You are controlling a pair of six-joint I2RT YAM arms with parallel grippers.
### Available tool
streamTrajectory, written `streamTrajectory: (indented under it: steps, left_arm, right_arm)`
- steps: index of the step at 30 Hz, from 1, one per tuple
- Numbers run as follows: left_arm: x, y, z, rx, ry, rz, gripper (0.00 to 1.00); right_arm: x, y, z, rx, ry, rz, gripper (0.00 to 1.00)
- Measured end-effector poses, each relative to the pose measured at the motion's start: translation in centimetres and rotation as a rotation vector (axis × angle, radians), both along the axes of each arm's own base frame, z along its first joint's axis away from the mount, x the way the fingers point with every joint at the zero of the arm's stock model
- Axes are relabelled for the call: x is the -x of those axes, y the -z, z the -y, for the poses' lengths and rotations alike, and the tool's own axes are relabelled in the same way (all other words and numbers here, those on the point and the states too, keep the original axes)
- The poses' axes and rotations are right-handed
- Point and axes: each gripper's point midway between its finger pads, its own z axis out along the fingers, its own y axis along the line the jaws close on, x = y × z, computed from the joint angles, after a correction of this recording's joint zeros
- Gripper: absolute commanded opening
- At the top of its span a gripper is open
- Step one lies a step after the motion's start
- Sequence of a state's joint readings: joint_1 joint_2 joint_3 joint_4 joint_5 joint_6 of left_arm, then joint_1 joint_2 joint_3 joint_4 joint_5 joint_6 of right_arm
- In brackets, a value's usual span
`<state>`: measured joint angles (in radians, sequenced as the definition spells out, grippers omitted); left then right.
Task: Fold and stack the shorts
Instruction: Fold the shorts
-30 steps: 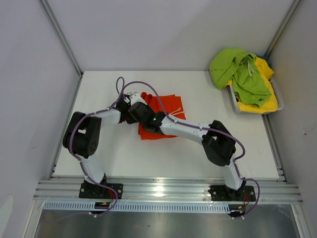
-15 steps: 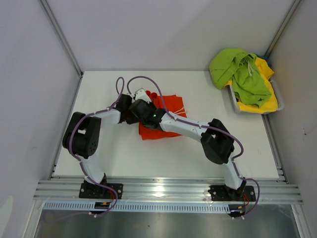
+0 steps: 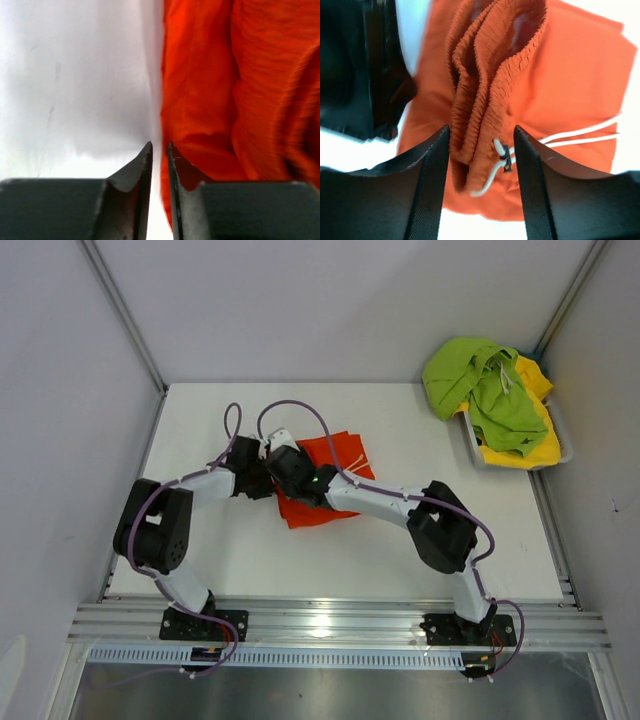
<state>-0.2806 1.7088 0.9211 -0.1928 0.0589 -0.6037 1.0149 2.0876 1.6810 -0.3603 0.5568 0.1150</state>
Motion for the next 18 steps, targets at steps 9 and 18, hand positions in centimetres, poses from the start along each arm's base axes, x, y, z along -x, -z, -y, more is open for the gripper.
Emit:
streamTrajectory:
  steps: [9, 18]
  left_arm:
    - [1.7, -2.3, -4.1, 0.023, -0.159, 0.046, 0.64]
    - [1.4, -5.7, -4.4, 0.071, -0.189, 0.141, 0.71]
  right_arm:
    - [2.4, -3.8, -0.6, -0.359, -0.190, -0.166, 0.62]
    - [-1.5, -6.0, 3.5, -0.583, -0.126, -0.230, 0.53]
